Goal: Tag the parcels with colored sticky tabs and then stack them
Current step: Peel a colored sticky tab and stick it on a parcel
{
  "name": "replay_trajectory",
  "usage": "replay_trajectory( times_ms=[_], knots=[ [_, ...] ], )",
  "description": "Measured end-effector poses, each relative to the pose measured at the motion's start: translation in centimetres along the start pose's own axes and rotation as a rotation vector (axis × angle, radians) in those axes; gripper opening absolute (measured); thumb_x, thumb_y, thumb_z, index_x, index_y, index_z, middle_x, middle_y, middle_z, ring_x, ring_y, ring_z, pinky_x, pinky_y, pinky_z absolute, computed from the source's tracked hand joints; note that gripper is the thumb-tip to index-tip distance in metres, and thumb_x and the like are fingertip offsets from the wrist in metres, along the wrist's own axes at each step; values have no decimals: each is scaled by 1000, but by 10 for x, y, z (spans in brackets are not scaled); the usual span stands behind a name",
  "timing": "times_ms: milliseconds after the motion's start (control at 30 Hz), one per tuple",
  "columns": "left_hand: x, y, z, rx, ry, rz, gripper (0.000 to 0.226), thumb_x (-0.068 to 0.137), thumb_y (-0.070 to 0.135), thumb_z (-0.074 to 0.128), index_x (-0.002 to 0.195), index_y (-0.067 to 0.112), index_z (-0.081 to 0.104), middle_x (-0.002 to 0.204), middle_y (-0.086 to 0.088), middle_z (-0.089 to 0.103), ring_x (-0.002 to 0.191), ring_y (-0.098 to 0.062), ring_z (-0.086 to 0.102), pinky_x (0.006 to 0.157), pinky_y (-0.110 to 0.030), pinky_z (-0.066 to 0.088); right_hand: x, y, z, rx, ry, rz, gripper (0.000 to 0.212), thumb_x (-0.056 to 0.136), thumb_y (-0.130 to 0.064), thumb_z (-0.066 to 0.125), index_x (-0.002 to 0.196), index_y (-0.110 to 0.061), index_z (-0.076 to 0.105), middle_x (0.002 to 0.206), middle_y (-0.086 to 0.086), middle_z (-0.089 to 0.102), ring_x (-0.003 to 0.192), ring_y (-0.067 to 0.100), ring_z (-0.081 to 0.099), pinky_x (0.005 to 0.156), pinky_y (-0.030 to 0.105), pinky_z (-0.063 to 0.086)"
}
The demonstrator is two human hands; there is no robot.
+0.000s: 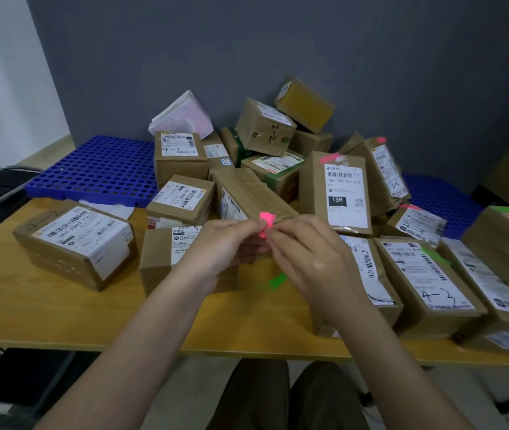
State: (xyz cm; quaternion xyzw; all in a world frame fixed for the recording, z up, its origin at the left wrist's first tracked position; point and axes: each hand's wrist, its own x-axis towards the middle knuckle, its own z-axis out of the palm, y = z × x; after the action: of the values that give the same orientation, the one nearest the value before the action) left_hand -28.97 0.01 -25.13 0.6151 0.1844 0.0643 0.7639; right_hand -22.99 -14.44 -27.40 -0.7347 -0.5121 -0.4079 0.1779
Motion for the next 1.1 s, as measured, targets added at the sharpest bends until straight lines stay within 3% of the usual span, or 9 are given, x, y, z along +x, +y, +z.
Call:
replay_trajectory(
  times_ms=[133,233,333,433,567,700,867,1100],
  knots=[
    [-4,-2,-2,26,-44,47,20,83,29,67,84,10,75,79,-7,72,71,-13,69,78,-29,56,3,2,-1,190,-65,132,15,89,-11,63,97,-4,73,96,5,70,90,21,62,80,30,49],
    [-3,-4,-8,1,-58,43,16,86,19,66,94,7,73,79,-8,70,69,-12,66,69,-22,57,11,3,-9,449,-116,309,11,82,-14,71,91,-10,77,89,-2,72,85,8,63,79,20,50],
    [-3,-5,-15,46,-122,23,20,85,16,66,99,3,72,80,-11,71,72,-12,67,69,-22,58,22,4,-20,745,-300,626,5,76,-15,79,81,-16,77,80,-3,73,75,13,67,68,33,58],
    [-6,-5,-20,53,-191,11,27,79,18,67,99,1,72,83,-12,71,75,-13,68,68,-22,57,30,12,-24,952,-466,765,13,69,-17,83,76,-8,76,76,9,72,74,22,68,68,41,60],
    [-7,-6,-24,17,-249,4,31,74,19,65,98,1,71,83,-11,72,76,-13,69,68,-23,58,36,18,-24,1157,-594,845,25,59,-16,80,77,-1,72,71,7,71,67,9,66,62,22,52],
    [-8,-6,-26,15,-253,35,32,71,20,65,97,2,72,85,-12,73,76,-13,69,65,-21,57,37,19,-20,1214,-675,929,24,60,-25,78,74,-7,73,69,4,69,63,10,59,61,28,39],
    [-5,-9,-30,40,-222,66,30,71,22,65,95,4,72,87,-13,72,77,-14,69,67,-20,56,37,19,-14,1277,-746,986,8,70,-25,69,71,-20,76,70,1,69,60,6,58,54,18,37],
    [-6,-15,-35,94,-164,126,23,74,22,68,92,9,74,85,-9,73,78,-12,70,72,-21,57,33,0,-2,1127,-535,901,9,90,-9,61,86,-5,69,71,4,64,56,2,54,52,12,40]
  ],
)
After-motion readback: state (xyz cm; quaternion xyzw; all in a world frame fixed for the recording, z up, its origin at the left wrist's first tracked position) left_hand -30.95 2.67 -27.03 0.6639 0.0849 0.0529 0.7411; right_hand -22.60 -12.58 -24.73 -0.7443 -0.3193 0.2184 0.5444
